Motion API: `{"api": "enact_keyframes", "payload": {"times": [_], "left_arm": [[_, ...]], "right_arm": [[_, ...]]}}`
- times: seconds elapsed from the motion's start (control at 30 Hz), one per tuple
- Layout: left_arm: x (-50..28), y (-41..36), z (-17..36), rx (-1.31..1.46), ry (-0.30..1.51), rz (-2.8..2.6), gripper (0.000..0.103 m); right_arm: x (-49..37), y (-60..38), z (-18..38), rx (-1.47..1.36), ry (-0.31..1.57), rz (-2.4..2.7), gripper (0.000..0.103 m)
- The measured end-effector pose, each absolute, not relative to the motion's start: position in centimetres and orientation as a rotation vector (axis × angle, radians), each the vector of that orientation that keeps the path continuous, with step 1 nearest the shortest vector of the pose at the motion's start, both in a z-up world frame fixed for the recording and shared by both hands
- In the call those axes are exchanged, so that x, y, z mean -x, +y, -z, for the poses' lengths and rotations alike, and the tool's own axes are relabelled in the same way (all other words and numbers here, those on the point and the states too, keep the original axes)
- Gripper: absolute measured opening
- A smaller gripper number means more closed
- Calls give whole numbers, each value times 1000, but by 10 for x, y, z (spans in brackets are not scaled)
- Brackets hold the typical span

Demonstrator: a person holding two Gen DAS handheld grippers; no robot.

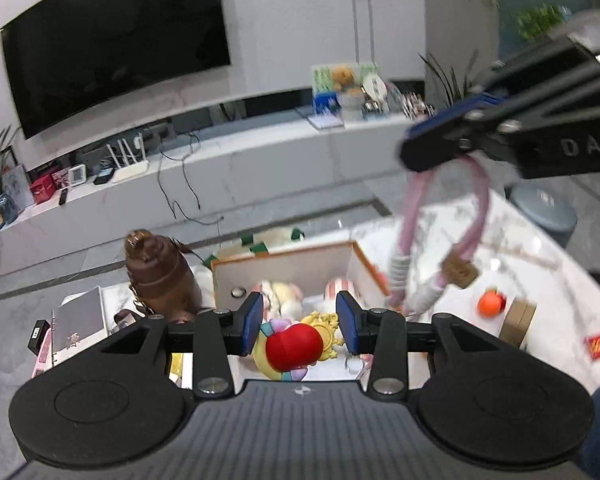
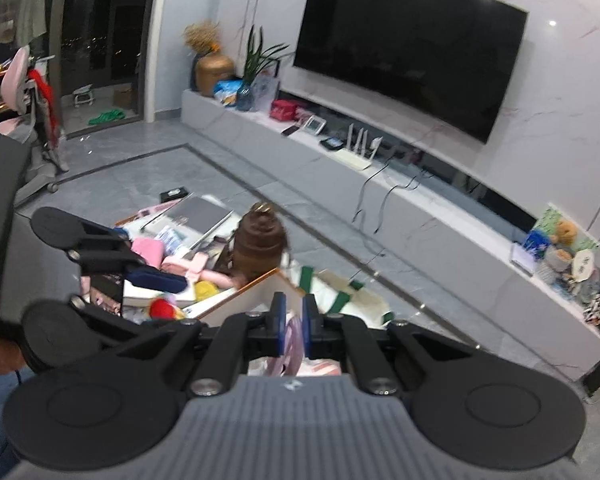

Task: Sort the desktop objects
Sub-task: 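Carry pink keychain with right tool while left tool carries teether to box, then open right tool to drop keychain in box while left tool releases teether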

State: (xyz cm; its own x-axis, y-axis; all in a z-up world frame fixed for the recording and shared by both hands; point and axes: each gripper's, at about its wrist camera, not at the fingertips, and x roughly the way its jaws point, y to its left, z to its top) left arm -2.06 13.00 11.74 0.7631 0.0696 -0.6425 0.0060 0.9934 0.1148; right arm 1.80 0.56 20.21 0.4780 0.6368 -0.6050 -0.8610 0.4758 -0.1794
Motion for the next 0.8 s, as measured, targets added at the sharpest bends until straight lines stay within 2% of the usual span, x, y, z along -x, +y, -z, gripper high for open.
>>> {"api": "enact_keyframes", "payload": {"times": [0.27,0.77,0.8], "left_arm": [[-4,136,-53,-139,878,4,46],[-62,152,22,-144,1163,7,46],[-64,153,23,-132,1174,3,36]], "right_arm": [[-34,41,-138,547,652,-972,6],[-91,66,-20,477,962,-922,4],[-94,66,-15,467,978,-920,4]]}}
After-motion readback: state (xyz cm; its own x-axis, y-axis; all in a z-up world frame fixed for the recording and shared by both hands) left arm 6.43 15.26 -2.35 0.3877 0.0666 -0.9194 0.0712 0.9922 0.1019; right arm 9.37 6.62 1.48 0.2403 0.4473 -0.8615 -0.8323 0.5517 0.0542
